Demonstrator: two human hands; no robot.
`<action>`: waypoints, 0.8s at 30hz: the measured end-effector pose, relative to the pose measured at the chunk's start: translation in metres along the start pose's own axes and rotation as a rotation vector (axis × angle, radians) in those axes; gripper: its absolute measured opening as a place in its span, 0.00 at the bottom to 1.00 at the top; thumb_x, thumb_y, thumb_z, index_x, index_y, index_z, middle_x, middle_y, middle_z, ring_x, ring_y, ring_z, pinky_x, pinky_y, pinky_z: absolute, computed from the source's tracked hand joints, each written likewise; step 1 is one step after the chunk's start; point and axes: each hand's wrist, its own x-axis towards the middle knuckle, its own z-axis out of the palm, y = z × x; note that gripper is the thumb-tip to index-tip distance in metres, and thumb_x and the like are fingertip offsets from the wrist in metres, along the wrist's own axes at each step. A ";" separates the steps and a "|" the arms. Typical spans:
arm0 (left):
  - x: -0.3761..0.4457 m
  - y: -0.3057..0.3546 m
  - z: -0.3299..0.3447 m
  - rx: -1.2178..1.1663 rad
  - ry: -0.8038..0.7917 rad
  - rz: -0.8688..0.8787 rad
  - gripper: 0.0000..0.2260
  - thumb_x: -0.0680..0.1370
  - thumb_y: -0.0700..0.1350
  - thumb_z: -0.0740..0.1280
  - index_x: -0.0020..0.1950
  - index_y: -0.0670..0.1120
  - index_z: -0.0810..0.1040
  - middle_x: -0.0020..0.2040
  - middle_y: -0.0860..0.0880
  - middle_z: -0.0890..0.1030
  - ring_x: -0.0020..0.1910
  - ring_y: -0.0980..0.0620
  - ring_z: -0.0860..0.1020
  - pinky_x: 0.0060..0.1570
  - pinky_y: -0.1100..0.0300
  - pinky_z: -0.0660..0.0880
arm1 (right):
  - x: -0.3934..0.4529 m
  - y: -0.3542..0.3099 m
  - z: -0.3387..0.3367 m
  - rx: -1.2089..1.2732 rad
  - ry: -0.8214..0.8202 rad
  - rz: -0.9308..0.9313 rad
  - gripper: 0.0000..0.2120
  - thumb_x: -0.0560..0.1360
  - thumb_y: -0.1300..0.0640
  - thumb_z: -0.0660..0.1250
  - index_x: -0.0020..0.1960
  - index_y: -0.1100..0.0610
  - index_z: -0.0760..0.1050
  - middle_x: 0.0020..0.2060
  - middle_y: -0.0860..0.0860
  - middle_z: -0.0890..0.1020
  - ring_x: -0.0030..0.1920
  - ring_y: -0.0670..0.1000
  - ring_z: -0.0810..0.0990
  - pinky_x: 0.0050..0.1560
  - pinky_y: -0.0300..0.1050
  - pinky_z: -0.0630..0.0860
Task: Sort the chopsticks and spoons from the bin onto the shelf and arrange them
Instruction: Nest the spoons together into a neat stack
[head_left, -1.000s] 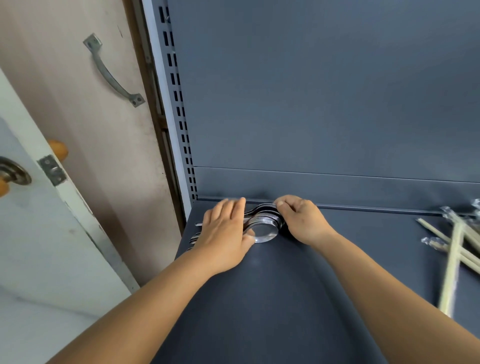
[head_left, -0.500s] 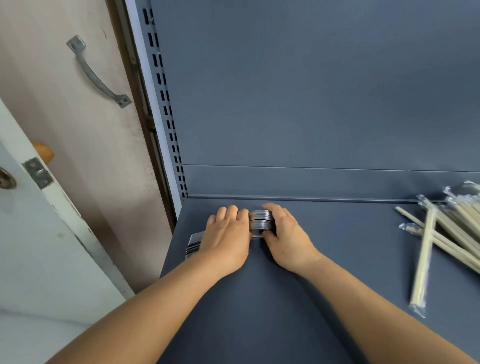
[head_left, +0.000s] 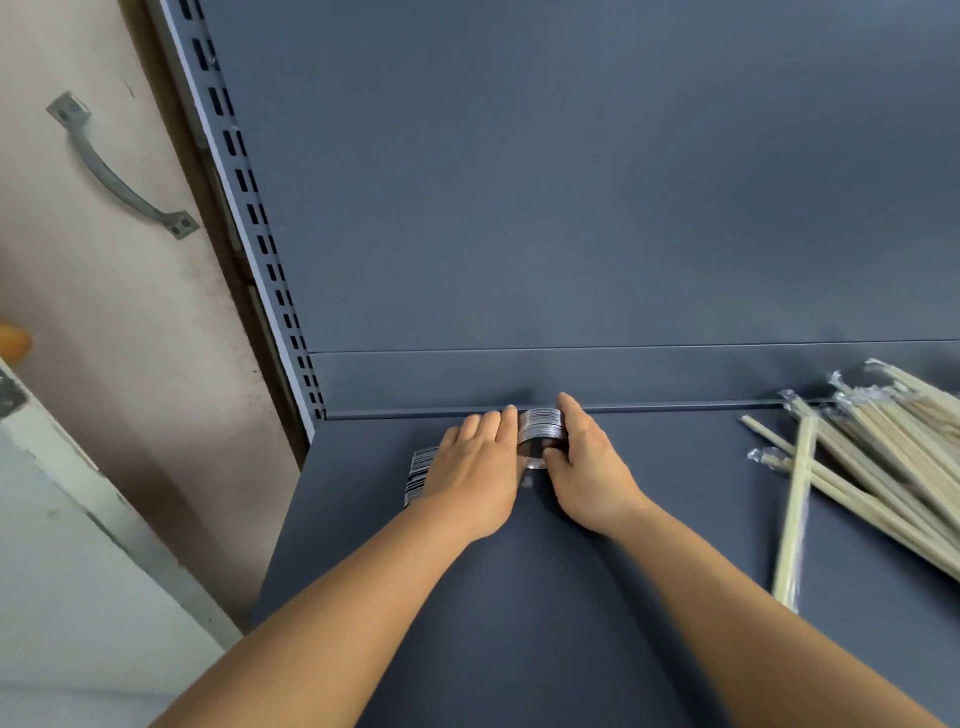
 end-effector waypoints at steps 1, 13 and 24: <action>-0.002 -0.001 0.000 0.010 -0.018 0.001 0.27 0.83 0.51 0.51 0.78 0.44 0.46 0.75 0.49 0.59 0.72 0.49 0.58 0.69 0.55 0.55 | 0.000 0.000 0.002 -0.020 -0.015 -0.010 0.30 0.79 0.63 0.55 0.77 0.58 0.45 0.77 0.51 0.54 0.76 0.50 0.52 0.72 0.40 0.52; -0.014 -0.002 0.000 0.041 0.020 -0.066 0.27 0.81 0.45 0.56 0.77 0.45 0.47 0.69 0.49 0.61 0.67 0.48 0.62 0.66 0.56 0.59 | -0.002 0.001 0.009 -0.060 -0.009 -0.035 0.25 0.78 0.64 0.54 0.74 0.53 0.56 0.69 0.51 0.66 0.62 0.58 0.70 0.60 0.46 0.67; -0.015 -0.012 -0.005 -0.006 -0.181 -0.081 0.26 0.84 0.50 0.46 0.78 0.44 0.38 0.79 0.48 0.40 0.77 0.52 0.38 0.74 0.52 0.43 | -0.006 -0.001 0.009 -0.138 -0.007 -0.170 0.31 0.79 0.60 0.55 0.78 0.53 0.44 0.77 0.47 0.45 0.76 0.47 0.50 0.73 0.47 0.58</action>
